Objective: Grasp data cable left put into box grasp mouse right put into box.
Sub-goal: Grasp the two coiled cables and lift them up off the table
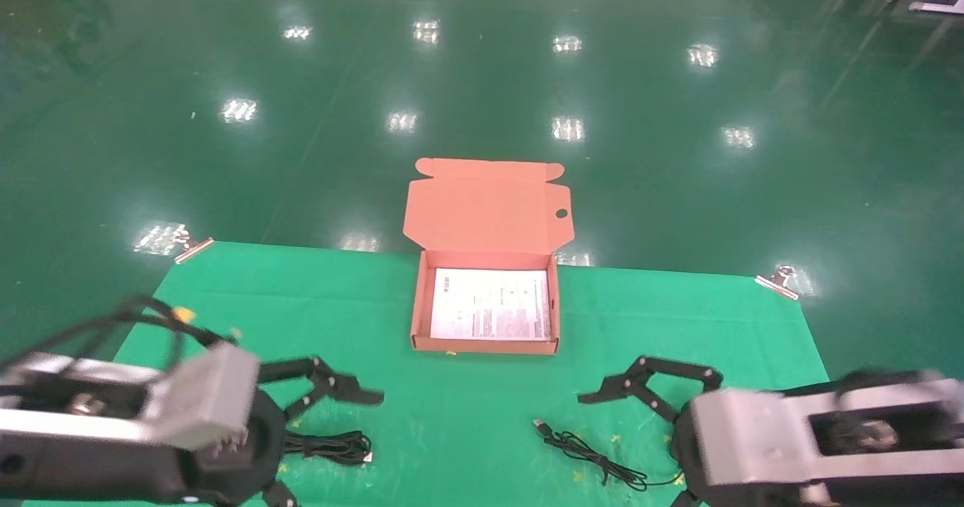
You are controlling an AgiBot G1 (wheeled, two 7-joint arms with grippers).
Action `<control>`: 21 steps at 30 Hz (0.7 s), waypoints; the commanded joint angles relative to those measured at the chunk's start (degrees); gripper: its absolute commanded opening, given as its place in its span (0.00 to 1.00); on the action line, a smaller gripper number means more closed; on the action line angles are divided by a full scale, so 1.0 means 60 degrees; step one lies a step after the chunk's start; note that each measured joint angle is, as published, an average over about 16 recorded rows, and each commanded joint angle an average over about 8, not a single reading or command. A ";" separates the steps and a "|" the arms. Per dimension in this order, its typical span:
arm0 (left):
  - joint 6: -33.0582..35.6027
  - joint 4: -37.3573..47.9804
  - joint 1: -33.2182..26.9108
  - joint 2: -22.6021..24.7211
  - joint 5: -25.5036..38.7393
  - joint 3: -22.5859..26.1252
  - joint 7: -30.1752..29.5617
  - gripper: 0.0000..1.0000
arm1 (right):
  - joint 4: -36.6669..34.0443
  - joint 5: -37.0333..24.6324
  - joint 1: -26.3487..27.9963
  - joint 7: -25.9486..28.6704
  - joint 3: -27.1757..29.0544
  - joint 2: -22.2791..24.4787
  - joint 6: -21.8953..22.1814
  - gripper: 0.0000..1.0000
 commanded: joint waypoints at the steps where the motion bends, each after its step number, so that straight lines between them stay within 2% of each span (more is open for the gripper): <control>1: 0.0084 0.0010 -0.0247 0.0170 0.0650 0.0344 -0.0047 1.00 | 0.0014 -0.0742 0.0338 -0.0197 -0.0452 -0.0181 -0.0047 1.00; 9: -0.0384 -0.0008 -0.0462 0.0928 0.3254 0.1504 0.0036 1.00 | 0.0035 -0.3035 0.0939 -0.0527 -0.1991 -0.1022 0.0225 1.00; 21: -0.1638 0.0600 -0.0280 0.1916 0.6568 0.2652 -0.0064 1.00 | -0.0034 -0.5791 0.0486 -0.0152 -0.3063 -0.1933 0.1449 1.00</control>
